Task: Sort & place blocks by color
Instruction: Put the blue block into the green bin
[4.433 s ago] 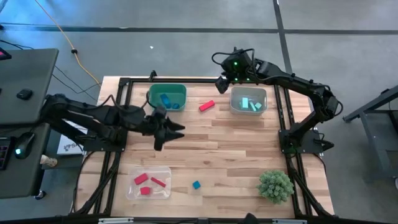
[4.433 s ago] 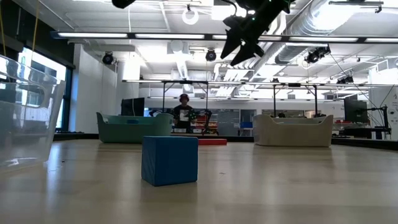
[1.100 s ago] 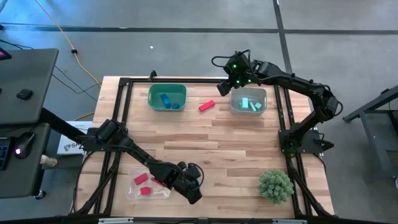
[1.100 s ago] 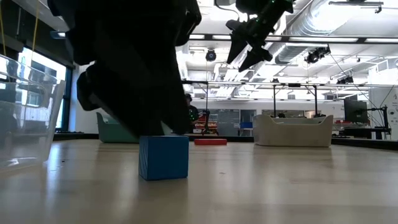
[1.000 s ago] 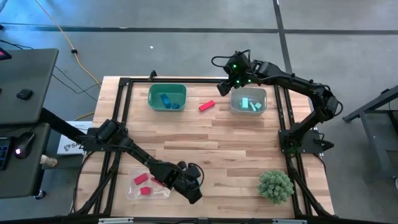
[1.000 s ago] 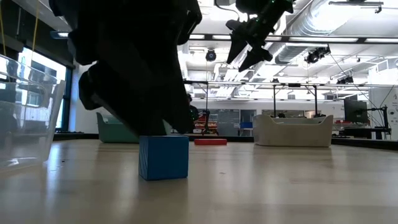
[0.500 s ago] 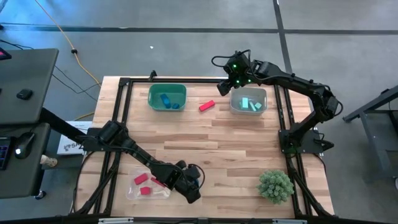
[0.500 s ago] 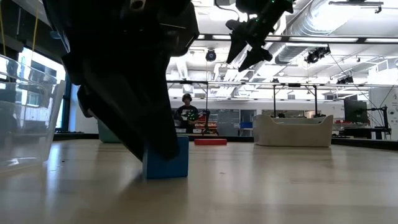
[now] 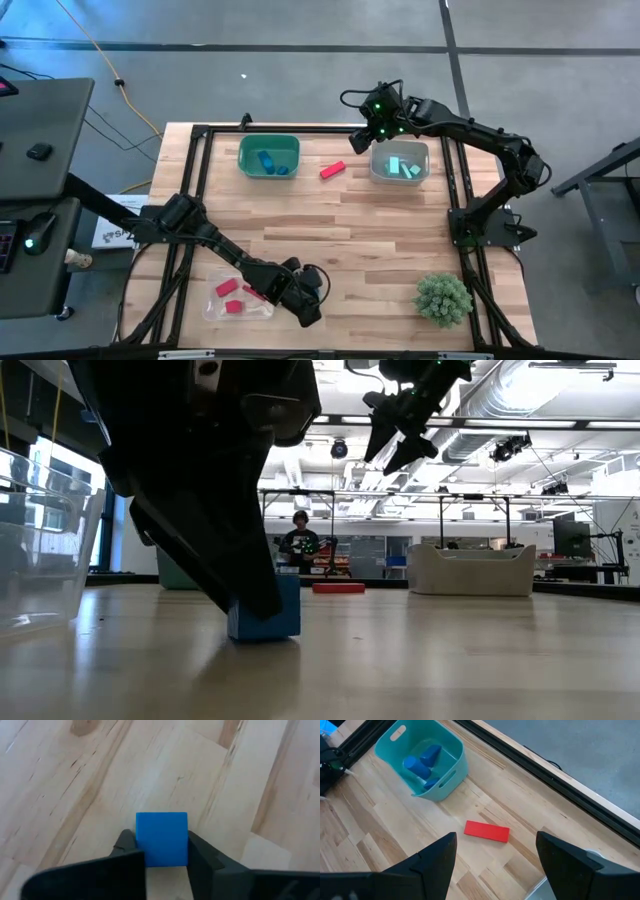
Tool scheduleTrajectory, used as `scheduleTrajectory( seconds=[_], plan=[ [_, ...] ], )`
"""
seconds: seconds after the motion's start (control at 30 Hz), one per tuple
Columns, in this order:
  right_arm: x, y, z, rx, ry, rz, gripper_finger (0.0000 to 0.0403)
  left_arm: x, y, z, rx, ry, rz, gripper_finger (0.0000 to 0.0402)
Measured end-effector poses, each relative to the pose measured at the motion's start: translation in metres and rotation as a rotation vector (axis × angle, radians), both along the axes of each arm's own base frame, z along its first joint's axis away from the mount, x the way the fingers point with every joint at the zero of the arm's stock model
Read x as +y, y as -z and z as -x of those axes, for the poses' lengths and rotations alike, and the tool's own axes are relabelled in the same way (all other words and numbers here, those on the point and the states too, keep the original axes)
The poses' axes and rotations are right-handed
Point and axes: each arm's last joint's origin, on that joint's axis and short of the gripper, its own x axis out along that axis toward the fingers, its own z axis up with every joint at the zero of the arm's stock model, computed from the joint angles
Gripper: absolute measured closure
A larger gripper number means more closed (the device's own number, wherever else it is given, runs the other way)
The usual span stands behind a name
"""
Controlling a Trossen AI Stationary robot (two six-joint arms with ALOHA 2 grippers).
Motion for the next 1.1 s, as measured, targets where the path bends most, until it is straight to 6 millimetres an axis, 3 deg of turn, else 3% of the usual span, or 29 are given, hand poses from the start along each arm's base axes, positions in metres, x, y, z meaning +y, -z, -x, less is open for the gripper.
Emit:
scheduleTrajectory(
  seconds=[0.17,0.5,0.8,1.1],
  plan=[
    [0.000,0.000,0.000,0.000,0.000,0.000,0.0139,0.000,-0.001,-0.001,-0.010,-0.012,0.011,0.0387],
    [0.000,0.000,0.000,0.002,-0.007,0.005,0.0139,0.010,-0.007,-0.004,-0.029,-0.075,0.053,0.0395],
    [0.001,0.000,0.000,0.029,-0.115,0.047,0.0139,0.040,-0.027,-0.007,-0.046,-0.160,0.053,0.0396],
    [0.003,0.002,0.001,0.044,-0.217,0.050,0.0139,0.087,-0.069,-0.006,-0.117,-0.268,0.001,0.0396]
  ],
)
